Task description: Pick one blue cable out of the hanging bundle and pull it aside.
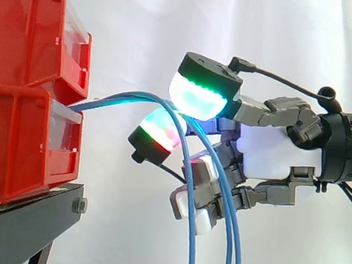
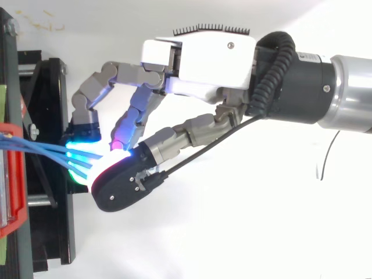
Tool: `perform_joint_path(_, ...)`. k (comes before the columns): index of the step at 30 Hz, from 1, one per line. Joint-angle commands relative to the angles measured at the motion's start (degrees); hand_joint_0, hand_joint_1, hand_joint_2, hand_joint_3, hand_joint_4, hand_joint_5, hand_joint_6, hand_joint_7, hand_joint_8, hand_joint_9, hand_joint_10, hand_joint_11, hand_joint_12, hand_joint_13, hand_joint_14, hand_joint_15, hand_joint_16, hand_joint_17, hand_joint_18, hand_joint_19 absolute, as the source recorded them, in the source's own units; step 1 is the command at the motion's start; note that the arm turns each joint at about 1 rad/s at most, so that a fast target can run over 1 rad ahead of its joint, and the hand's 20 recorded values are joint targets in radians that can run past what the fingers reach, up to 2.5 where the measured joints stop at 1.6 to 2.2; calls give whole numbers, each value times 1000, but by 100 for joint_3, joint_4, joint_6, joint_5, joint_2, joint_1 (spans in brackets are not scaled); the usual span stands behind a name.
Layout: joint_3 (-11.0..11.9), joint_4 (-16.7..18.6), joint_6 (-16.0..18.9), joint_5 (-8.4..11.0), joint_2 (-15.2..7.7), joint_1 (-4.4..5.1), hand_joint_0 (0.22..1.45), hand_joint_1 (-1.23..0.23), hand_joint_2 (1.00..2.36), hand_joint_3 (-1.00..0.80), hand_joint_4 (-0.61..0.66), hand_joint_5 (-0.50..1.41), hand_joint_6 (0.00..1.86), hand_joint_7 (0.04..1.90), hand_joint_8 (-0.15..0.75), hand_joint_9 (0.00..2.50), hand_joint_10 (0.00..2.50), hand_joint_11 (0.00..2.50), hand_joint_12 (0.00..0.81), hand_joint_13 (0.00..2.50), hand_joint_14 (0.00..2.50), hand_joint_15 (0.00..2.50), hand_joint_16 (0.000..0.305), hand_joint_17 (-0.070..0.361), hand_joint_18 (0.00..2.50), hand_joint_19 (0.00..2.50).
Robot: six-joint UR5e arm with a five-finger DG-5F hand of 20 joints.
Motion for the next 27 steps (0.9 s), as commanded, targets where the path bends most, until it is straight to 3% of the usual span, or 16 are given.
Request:
perform_joint_path(1, 1, 0, -2, 0, -2, 2, 574, -808, 1000, -500, -135, -138, 934, 858, 255, 1241, 24, 872, 327, 976, 24, 641, 39, 89, 822, 679)
perform_joint_path(8, 1, 0, -2, 0, -2, -6, 440, -640, 1000, -500, -125, -89, 902, 925, 301, 1352, 21, 817, 374, 1038, 22, 644, 49, 111, 913, 692)
perform_joint_path(16, 1, -18, -2, -9, -2, -6, 438, -655, 1000, -500, -142, -71, 887, 963, 305, 1373, 22, 811, 380, 1044, 21, 645, 50, 113, 908, 711)
perform_joint_path(21, 1, -18, -2, 0, -2, -6, 582, -776, 1000, -500, -159, -76, 886, 1087, 260, 1345, 24, 846, 338, 1015, 25, 674, 40, 90, 854, 762)
perform_joint_path(24, 1, -18, 7, -9, -2, 2, 646, -881, 1015, -336, -196, -110, 929, 995, 246, 1270, 26, 849, 326, 991, 23, 672, 40, 90, 856, 737)
perform_joint_path(27, 1, -44, -2, -26, -2, -6, 762, -895, 1017, -317, -257, -148, 965, 1134, 229, 1200, 25, 847, 317, 952, 23, 650, 39, 89, 820, 695)
